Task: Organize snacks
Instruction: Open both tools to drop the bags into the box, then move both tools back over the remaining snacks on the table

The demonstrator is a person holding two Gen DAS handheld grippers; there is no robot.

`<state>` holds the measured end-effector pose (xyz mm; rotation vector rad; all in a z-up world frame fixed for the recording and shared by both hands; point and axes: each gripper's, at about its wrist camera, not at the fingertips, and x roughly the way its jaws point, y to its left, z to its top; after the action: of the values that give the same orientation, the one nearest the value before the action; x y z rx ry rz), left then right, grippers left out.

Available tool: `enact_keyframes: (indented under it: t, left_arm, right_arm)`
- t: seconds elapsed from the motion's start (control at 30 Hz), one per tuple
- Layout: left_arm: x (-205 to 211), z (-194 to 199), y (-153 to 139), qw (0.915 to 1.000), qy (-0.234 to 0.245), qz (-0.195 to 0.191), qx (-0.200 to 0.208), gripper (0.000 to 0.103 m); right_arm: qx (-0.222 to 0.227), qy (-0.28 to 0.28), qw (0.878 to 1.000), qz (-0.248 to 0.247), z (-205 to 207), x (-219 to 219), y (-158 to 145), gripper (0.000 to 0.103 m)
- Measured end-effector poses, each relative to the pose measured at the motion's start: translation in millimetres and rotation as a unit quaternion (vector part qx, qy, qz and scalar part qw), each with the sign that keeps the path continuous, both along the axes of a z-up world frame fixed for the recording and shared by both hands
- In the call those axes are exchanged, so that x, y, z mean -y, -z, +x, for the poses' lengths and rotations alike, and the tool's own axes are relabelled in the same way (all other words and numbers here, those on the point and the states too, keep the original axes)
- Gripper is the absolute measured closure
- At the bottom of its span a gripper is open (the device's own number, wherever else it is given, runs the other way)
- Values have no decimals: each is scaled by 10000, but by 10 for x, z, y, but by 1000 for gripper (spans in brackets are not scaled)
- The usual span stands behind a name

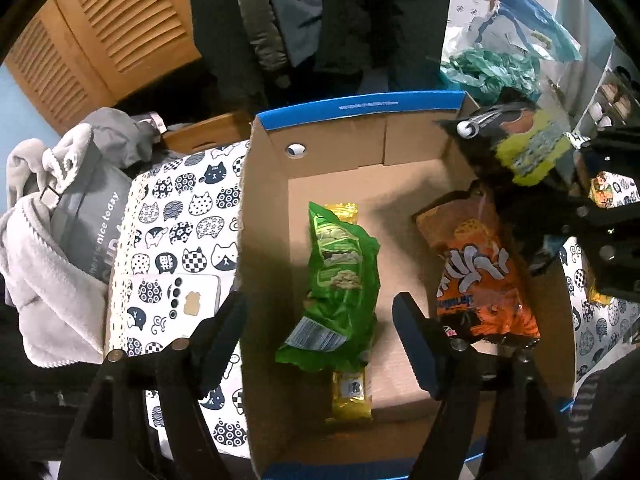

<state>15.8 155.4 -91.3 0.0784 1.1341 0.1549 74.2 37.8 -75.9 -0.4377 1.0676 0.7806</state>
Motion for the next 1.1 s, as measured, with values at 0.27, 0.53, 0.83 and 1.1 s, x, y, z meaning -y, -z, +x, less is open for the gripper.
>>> enact_keyframes:
  t: [0.27,0.53,0.83,1.1]
  left_arm:
    - [-14,-23,-57,10000,0,-26,64,27]
    - [190,25,-70,9997,220,19,45,26]
    - [664,151,-154,9977,672,0,53,24]
    - [1185,269,-184,9934,1147,-40,-1,23]
  right_arm:
    - [130,-17,9999,-44,-29,-21,-36,47]
    - [282,114,9995,-119,-49,215,-89,35]
    - [461,381,9976,-357,-48,811,-78,30]
    - [383,949,9943,-283,76,1487,-56,30]
